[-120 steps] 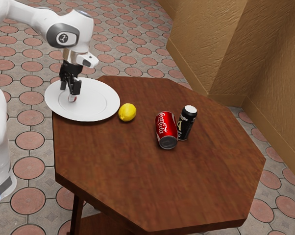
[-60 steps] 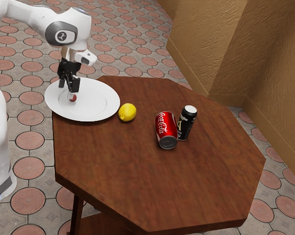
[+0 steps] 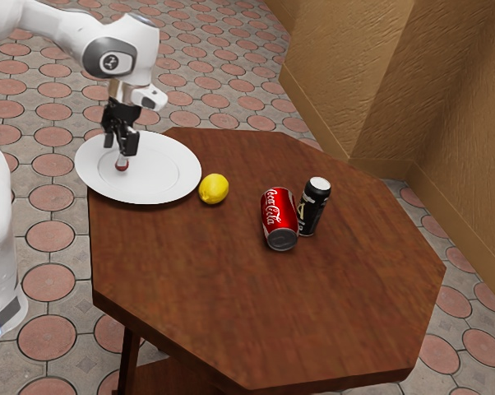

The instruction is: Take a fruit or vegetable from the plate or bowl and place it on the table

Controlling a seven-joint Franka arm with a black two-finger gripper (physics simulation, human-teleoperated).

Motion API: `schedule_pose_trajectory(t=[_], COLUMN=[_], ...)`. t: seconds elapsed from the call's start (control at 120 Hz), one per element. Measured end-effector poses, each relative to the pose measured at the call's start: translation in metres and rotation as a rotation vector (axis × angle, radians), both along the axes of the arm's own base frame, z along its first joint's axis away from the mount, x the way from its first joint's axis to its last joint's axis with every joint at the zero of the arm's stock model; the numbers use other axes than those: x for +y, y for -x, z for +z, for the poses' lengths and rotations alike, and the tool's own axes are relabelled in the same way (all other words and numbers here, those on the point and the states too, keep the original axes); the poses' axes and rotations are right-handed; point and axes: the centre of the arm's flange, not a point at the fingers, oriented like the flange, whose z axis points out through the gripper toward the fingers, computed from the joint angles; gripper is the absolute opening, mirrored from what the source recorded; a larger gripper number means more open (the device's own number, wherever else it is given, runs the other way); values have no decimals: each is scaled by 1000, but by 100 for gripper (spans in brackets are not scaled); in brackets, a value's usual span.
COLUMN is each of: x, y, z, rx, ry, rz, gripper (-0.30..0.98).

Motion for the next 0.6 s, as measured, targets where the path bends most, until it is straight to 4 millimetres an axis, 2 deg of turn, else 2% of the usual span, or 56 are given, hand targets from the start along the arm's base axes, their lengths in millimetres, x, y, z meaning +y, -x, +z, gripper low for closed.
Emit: schedule_pose_trajectory(t=[0.408,0.6], x=[-9,-8], y=[-8,-12], z=[-8,-11], rx=[24,22], ry=[-8,-14], rz=[-20,-21], gripper=[57,50])
